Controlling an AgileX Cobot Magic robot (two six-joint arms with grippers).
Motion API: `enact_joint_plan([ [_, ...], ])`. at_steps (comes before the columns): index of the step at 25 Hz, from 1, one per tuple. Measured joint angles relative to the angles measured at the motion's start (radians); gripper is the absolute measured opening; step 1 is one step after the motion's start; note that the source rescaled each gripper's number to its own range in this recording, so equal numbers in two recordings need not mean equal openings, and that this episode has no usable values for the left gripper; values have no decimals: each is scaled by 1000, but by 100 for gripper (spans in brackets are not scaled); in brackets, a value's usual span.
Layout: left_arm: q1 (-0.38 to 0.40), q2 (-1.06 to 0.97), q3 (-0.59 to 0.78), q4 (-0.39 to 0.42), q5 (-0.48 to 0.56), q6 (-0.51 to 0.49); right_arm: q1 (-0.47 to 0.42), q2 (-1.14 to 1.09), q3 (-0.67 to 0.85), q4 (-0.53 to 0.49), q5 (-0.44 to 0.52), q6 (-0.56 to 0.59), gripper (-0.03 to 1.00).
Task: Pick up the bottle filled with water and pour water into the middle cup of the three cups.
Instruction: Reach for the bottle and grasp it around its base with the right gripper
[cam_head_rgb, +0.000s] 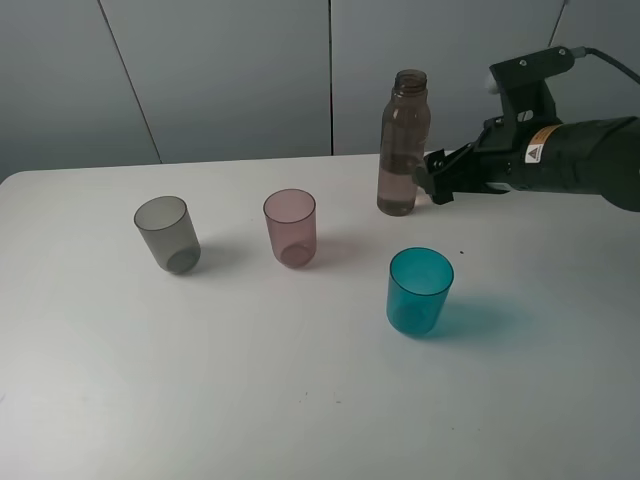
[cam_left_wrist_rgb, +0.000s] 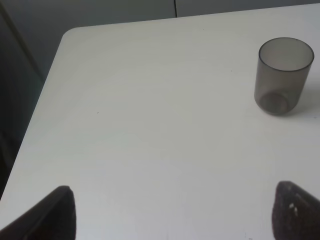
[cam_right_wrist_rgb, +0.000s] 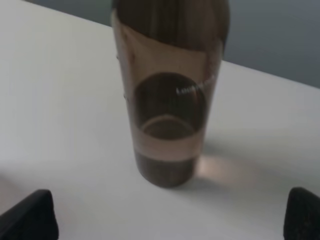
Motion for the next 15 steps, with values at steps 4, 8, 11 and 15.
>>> enact_joint_plan([
  [4, 0, 0, 0, 2, 0, 0, -13, 55, 0, -68, -161, 81, 93],
  [8, 0, 0, 0, 2, 0, 0, -27, 80, 6, -77, -219, 93, 93],
  [11, 0, 0, 0, 2, 0, 0, -63, 96, 12, -131, -252, 133, 93],
  [15, 0, 0, 0, 4, 0, 0, -150, 146, 29, -223, -367, 212, 93],
])
